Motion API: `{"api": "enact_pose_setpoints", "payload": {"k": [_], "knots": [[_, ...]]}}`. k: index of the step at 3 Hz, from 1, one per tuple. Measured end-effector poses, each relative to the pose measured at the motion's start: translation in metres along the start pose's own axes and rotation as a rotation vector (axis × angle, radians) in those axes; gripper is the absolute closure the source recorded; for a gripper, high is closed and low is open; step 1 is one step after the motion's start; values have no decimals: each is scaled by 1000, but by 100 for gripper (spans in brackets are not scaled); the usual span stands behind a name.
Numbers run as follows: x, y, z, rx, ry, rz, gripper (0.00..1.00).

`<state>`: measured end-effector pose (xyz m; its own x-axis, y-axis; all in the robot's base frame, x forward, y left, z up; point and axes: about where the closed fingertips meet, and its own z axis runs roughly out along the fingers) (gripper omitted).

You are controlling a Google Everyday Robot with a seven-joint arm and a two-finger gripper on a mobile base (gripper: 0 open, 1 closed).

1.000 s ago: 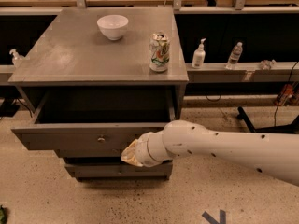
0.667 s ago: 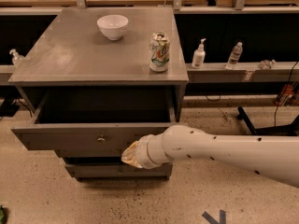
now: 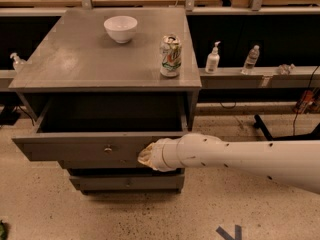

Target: Close top drawer

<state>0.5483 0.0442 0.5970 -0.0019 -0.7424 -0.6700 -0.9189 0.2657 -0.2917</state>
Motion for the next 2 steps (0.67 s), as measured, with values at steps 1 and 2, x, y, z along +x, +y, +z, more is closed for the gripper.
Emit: {"api": "enact_pose_setpoints", "payload": {"k": [1,2], "knots": [[4,-16,3,14,3,-1,100],[4,-16,3,14,3,-1,100]]}}
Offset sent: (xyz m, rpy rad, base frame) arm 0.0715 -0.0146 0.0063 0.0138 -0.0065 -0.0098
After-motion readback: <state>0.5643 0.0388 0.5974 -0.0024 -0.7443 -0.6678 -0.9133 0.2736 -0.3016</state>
